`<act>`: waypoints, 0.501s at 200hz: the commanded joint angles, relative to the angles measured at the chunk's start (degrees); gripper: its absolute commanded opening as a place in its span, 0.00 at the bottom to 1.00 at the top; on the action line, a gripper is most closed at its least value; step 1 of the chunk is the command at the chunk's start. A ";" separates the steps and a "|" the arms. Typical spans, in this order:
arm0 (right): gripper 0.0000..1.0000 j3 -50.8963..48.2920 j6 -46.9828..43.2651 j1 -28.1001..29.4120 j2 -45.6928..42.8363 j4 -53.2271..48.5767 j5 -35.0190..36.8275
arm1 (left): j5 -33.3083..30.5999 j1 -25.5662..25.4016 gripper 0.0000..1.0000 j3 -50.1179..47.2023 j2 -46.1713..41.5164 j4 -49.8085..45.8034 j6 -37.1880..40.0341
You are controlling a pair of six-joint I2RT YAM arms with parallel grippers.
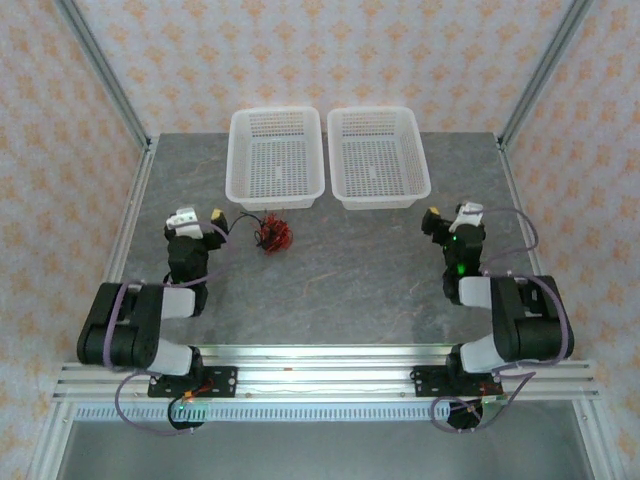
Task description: Untangle the cables
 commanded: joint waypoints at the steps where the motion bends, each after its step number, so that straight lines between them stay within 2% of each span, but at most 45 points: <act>1: 0.90 3.67 3.61 0.43 -5.66 -15.21 2.24 | -4.31 0.13 0.78 7.82 -6.28 -18.79 -7.17; 23: 0.90 5.52 7.67 0.96 -10.74 -24.45 3.19 | -2.09 -0.69 0.72 12.46 -9.18 -30.59 -14.56; 59: 0.92 10.99 13.27 1.50 -17.84 -41.49 1.93 | -1.33 -5.30 0.74 15.51 -13.93 -43.05 -22.15; 100: 0.97 20.72 17.47 1.51 -20.06 -62.83 -1.14 | 8.77 -11.07 0.80 19.26 -16.56 -58.07 -28.14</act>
